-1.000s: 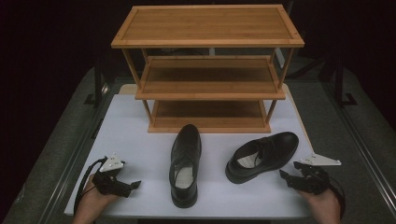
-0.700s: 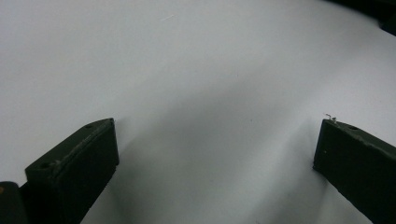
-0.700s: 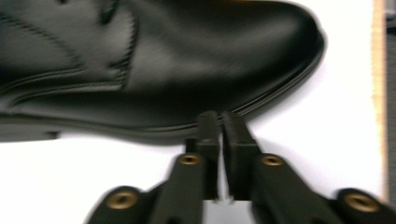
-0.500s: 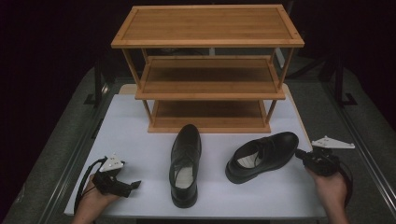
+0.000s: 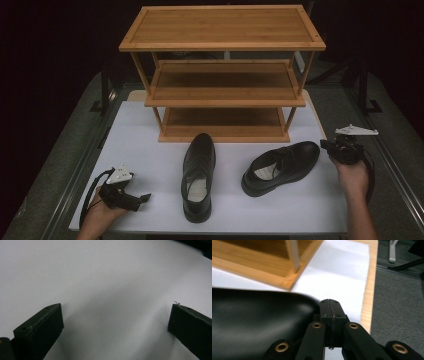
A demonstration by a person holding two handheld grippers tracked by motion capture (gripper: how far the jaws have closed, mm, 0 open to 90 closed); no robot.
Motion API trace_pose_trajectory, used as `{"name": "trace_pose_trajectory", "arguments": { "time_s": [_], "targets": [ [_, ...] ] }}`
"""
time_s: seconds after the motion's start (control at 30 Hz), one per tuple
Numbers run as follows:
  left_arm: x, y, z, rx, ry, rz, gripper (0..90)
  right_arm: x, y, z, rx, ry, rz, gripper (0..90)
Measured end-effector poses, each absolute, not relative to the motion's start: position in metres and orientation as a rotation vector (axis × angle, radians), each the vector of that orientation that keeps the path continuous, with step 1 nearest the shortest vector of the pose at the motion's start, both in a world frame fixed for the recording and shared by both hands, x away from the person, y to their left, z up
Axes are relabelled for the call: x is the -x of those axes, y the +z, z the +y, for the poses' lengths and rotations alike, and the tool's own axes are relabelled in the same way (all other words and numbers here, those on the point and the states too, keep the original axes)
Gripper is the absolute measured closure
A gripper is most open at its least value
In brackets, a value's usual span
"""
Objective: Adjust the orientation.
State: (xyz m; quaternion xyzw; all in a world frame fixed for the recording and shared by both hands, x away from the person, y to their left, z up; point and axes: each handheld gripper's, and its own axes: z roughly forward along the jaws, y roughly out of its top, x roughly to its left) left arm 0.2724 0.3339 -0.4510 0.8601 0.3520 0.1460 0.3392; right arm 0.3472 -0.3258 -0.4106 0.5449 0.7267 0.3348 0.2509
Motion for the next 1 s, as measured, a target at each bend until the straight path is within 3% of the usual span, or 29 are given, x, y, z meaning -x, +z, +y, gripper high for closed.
{"name": "trace_pose_trajectory", "arguments": {
  "time_s": [0.43, 1.0],
  "targets": [
    [-0.273, -0.451, 0.334, -2.242, 0.371, 0.917, 0.0, -0.363, -0.431, -0.341, -1.575, 0.925, 1.995, 89.9],
    [-0.273, -0.451, 0.334, -2.242, 0.369, 0.919, 0.0, -0.364, -0.433, -0.326, -1.54, 0.937, 2.052, 90.0]
  ]
}}
